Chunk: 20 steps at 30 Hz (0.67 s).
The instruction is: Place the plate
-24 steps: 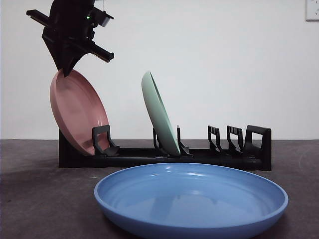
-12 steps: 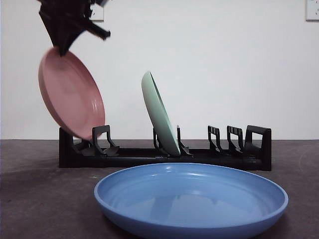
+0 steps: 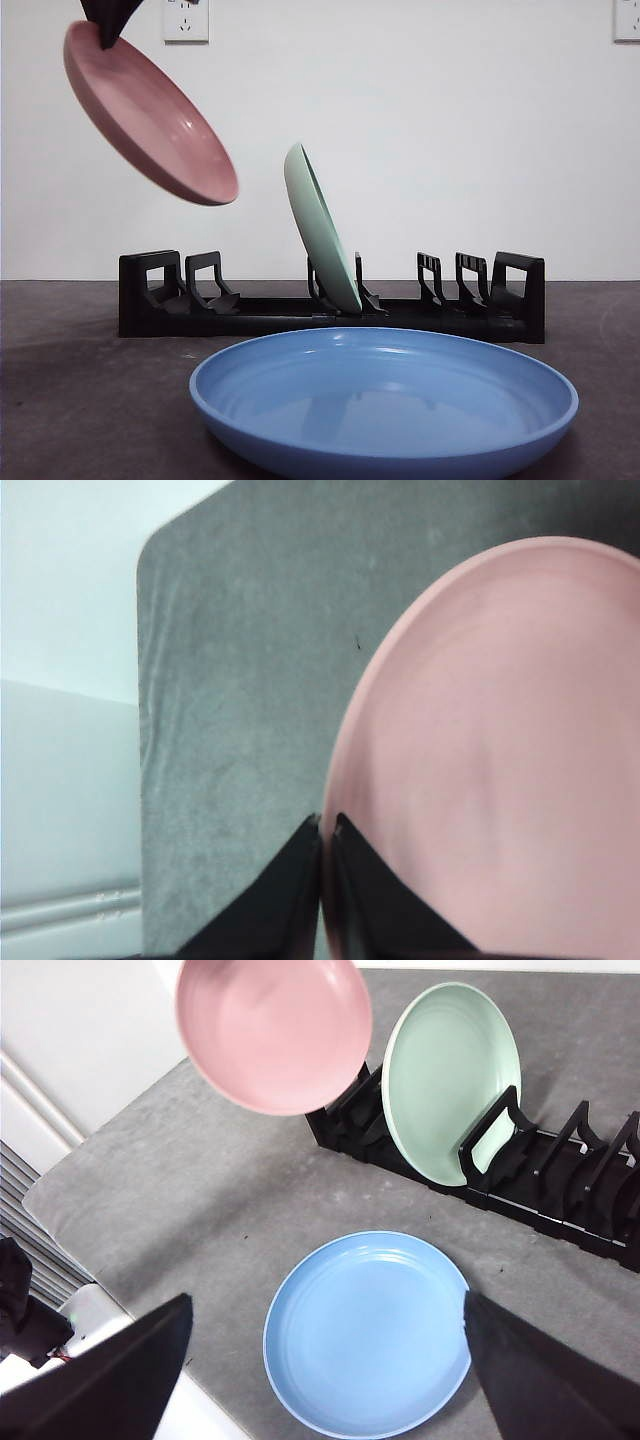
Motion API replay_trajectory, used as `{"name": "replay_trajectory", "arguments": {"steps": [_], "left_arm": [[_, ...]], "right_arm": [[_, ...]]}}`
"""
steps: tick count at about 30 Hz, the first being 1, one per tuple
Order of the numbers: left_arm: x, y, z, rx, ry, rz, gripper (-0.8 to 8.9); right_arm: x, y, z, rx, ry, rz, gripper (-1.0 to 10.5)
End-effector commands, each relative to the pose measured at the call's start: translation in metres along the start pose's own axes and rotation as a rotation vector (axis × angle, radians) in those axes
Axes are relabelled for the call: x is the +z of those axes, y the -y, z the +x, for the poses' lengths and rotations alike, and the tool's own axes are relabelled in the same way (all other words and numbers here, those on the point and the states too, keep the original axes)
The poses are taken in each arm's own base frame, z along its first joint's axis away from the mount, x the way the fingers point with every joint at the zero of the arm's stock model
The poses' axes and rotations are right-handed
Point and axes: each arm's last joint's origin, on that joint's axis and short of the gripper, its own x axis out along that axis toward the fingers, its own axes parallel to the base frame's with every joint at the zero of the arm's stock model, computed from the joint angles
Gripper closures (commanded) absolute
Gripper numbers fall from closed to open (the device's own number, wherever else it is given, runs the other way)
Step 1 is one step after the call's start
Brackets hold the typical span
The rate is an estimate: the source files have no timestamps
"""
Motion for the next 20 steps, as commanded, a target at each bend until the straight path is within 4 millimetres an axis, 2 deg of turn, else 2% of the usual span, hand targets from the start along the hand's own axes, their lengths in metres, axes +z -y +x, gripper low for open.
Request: {"name": "replay_trajectory", "arguments": {"steps": [1, 5, 12, 16, 20], "left_arm": [[-0.004, -0.007, -0.02, -0.026, 0.03, -0.03, 8.09], [-0.014, -0.014, -0.046, -0.151, 0.082, -0.043, 8.1], [-0.036, -0.033, -0.086, -0.495, 0.154, -0.05, 8.1], [-0.051, -0.041, -0.098, -0.649, 0.169, -0.023, 8.1], [-0.071, -0.04, -0.095, -0.692, 0.133, 0.017, 8.1]], "right_arm": [[0.004, -0.002, -0.003, 0.008, 0.026, -0.025, 5.1], [0.004, -0.002, -0.003, 0.002, 0.027, -0.025, 5.1], [0.004, -0.002, -0.003, -0.013, 0.029, -0.024, 5.1], [0.004, -0.002, -0.003, -0.021, 0.031, -0.023, 5.1], [0.004, -0.002, -0.003, -0.024, 0.031, -0.02, 5.1]]}}
